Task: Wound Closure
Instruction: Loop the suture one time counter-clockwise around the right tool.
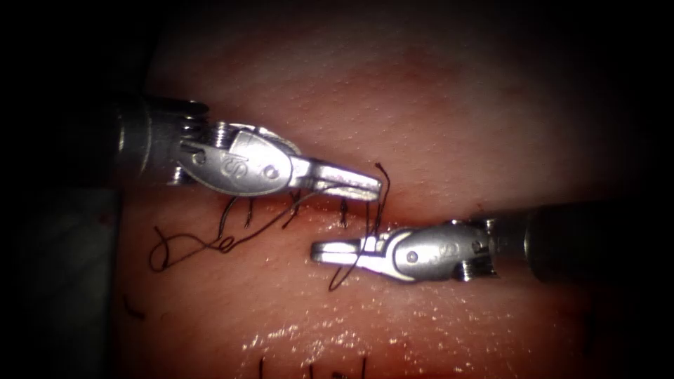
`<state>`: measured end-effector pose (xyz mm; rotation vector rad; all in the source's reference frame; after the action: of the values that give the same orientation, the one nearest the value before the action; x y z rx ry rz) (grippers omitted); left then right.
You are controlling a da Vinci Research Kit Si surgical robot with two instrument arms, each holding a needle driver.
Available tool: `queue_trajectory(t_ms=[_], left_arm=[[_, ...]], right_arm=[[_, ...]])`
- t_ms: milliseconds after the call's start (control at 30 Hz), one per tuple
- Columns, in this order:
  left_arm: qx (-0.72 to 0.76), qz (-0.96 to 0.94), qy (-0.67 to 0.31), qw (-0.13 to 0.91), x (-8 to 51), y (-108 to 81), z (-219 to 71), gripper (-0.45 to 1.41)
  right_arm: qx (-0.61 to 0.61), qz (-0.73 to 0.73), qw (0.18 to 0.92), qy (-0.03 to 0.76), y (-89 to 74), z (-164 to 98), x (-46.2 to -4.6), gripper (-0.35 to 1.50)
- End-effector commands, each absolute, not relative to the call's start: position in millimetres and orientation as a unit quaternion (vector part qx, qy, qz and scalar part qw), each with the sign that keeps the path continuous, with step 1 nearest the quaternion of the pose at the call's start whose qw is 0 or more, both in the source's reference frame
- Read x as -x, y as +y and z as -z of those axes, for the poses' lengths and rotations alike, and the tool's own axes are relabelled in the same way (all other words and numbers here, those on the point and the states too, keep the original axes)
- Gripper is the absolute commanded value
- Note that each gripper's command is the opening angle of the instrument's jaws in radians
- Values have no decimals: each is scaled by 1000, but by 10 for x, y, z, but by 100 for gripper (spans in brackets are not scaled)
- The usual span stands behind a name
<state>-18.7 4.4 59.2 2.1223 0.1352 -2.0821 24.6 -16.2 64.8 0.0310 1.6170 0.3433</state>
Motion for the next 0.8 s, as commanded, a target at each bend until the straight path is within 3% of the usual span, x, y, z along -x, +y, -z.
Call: queue_trajectory(t_ms=[33, 533, 600, 633, 700, 767, 800], left_arm=[[-711, 697, 40, 80, 192, 47, -608, -45], [-698, 714, 21, 54, 186, 36, -695, -45], [-696, 716, 21, 51, 184, 31, -704, -45], [-694, 718, 21, 50, 183, 24, -713, -45], [-694, 718, 21, 47, 182, 19, -720, -45], [-693, 719, 21, 44, 181, 13, -726, -45], [-694, 718, 19, 41, 180, 10, -730, -45]], right_arm=[[-15, -163, 665, 729, -165, -649, -247, -35], [-18, -227, 637, 737, -157, -620, -239, -35], [-17, -234, 636, 735, -156, -620, -238, -15], [-14, -242, 636, 733, -155, -621, -237, 10], [-10, -249, 635, 731, -154, -624, -237, 29], [-2, -260, 635, 727, -153, -628, -237, 66], [-19, -276, 627, 728, -153, -632, -240, 74]])
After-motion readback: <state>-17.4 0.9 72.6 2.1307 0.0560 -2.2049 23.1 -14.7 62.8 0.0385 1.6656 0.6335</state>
